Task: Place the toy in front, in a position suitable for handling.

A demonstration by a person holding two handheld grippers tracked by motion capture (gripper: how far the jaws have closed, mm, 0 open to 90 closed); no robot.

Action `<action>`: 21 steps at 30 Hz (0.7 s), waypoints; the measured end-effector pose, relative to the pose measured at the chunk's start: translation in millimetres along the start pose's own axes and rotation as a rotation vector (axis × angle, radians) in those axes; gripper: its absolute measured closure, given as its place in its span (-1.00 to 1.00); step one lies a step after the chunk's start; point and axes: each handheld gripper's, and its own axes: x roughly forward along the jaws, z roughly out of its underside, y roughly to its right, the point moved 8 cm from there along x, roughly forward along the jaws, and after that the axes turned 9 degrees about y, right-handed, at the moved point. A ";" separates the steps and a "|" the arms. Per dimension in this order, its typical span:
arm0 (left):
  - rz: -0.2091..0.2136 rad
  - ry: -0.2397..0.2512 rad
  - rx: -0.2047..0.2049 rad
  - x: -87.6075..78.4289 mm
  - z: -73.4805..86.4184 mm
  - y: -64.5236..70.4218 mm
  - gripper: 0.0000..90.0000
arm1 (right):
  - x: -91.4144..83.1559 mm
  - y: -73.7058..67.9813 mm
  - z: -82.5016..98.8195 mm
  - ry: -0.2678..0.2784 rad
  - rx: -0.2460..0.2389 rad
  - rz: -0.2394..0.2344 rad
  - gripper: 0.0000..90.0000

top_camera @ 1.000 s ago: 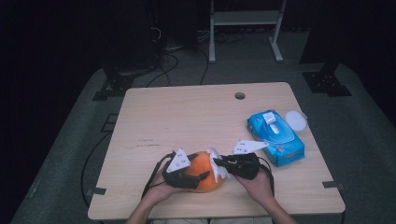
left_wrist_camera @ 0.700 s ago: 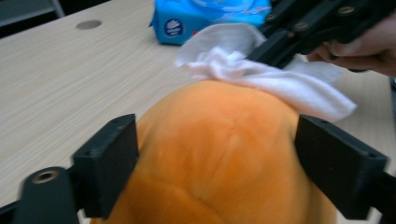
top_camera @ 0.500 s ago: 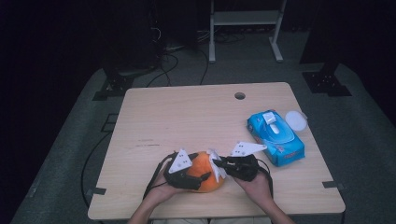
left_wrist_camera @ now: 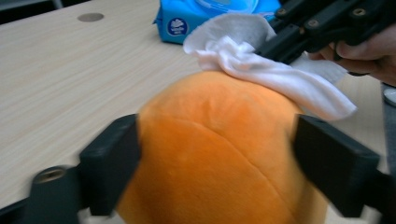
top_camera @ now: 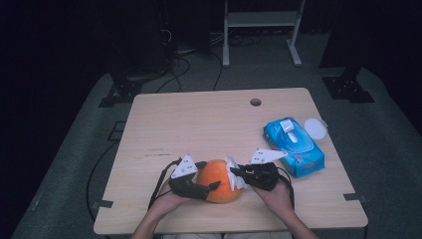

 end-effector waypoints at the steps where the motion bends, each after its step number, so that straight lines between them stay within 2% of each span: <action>1: -0.007 -0.007 0.009 1.6 -0.8 2.8 -0.55 | -0.2 -1.3 -1.3 0.001 -0.009 0.007 0.83; 3: -0.015 -0.010 0.036 5.0 -4.1 9.3 -0.55 | -0.5 -8.7 -6.1 0.011 -0.038 0.010 0.83; 5: -0.011 -0.008 0.064 8.3 -6.6 16.3 -0.55 | -0.9 -18.9 -12.1 0.039 -0.059 -0.025 0.83; 8: -0.006 -0.018 0.086 9.3 -6.1 19.3 -0.56 | 0.5 -25.7 -13.9 0.026 -0.108 -0.023 0.83; 11: 0.007 0.000 0.059 4.7 -7.4 12.6 -0.62 | 0.2 -20.0 -7.9 0.015 -0.070 -0.032 0.83; 13: -0.016 0.002 0.034 2.0 -7.2 5.3 -0.76 | -0.3 -15.8 -5.9 0.016 -0.062 -0.029 0.83; 16: 0.000 0.000 -0.023 2.3 -2.2 0.2 -0.78 | -0.7 -11.0 -5.0 0.015 -0.048 -0.024 0.83; 18: 0.015 0.002 -0.032 4.1 -1.0 3.4 -0.64 | -0.2 -8.5 -4.8 0.016 -0.032 -0.022 0.83; 21: 0.017 -0.012 0.000 7.5 -3.3 13.9 -0.57 | -0.2 -8.3 -6.1 0.016 -0.031 -0.011 0.82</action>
